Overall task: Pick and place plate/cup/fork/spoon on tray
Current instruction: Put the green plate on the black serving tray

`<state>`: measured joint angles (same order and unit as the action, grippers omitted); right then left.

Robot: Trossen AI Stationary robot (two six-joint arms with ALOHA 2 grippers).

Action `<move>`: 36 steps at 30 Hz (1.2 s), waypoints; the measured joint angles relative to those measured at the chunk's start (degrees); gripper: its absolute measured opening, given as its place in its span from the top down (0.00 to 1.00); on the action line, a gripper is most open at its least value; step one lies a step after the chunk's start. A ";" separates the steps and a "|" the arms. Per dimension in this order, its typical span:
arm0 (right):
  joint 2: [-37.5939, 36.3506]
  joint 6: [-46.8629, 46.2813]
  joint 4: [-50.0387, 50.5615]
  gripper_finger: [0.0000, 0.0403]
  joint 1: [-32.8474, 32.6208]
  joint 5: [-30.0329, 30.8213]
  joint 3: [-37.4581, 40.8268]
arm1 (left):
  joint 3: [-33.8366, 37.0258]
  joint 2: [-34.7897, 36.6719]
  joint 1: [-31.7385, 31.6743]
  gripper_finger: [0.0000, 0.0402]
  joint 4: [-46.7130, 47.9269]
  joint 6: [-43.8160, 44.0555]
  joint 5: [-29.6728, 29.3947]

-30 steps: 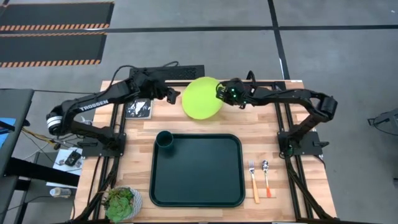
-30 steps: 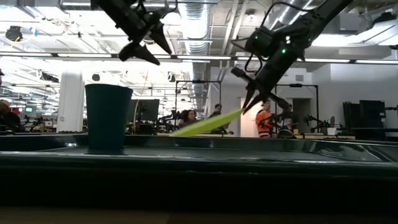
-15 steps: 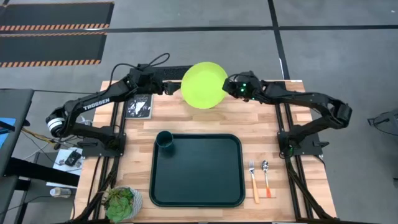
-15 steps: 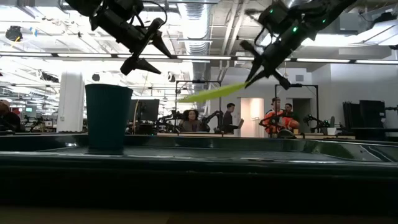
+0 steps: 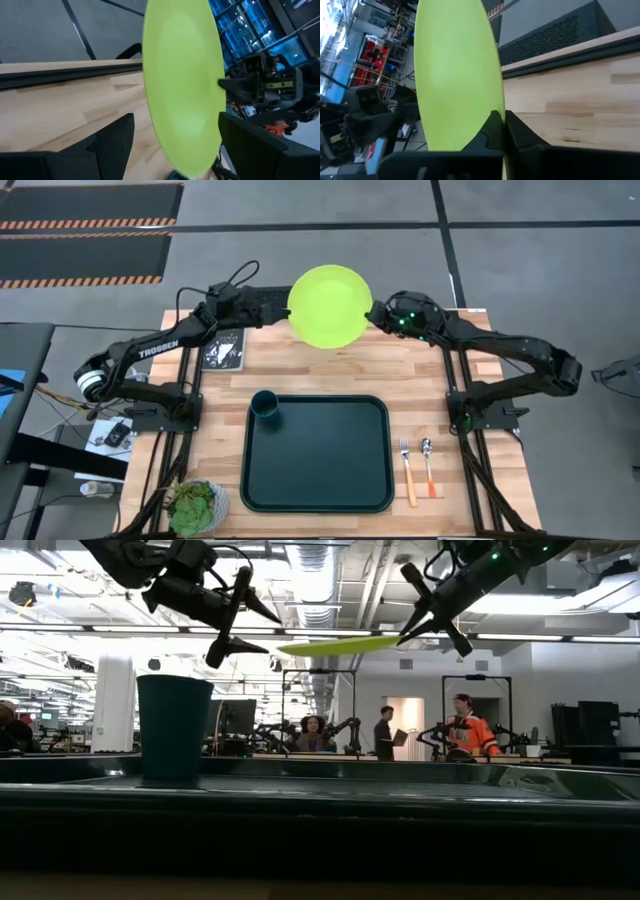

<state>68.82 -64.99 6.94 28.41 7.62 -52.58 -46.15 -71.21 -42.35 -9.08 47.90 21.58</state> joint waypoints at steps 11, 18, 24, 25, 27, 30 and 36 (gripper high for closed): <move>0.87 0.00 -2.40 0.99 -3.38 -0.07 -0.07 | 0.04 -4.02 2.44 0.32 -5.73 2.34 0.87; 0.87 0.37 -2.16 0.99 -3.57 0.00 -0.07 | 0.02 -4.93 4.09 0.43 -7.52 2.83 0.18; 0.87 0.51 -1.26 0.99 -3.66 -0.20 -0.07 | 0.02 -4.93 4.20 0.68 -7.19 3.65 -1.37; 0.88 0.57 -1.23 0.99 -3.66 -0.20 -0.07 | 0.02 -4.93 4.20 0.72 -7.18 3.65 -1.53; 0.87 0.57 -1.27 0.99 -3.66 -0.17 -0.07 | 0.02 -4.93 4.28 0.82 -7.15 3.65 -2.48; 0.87 0.64 -1.19 0.99 -3.64 -0.13 -0.07 | 0.02 -4.93 4.37 0.95 -7.12 3.61 -3.38; 0.92 1.91 -0.32 0.95 -3.64 -0.15 -0.07 | -0.02 -4.88 4.49 0.99 -6.54 3.61 -2.97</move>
<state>69.73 -63.09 6.62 24.77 7.47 -52.64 -46.17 -76.09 -37.86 -15.63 51.51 18.61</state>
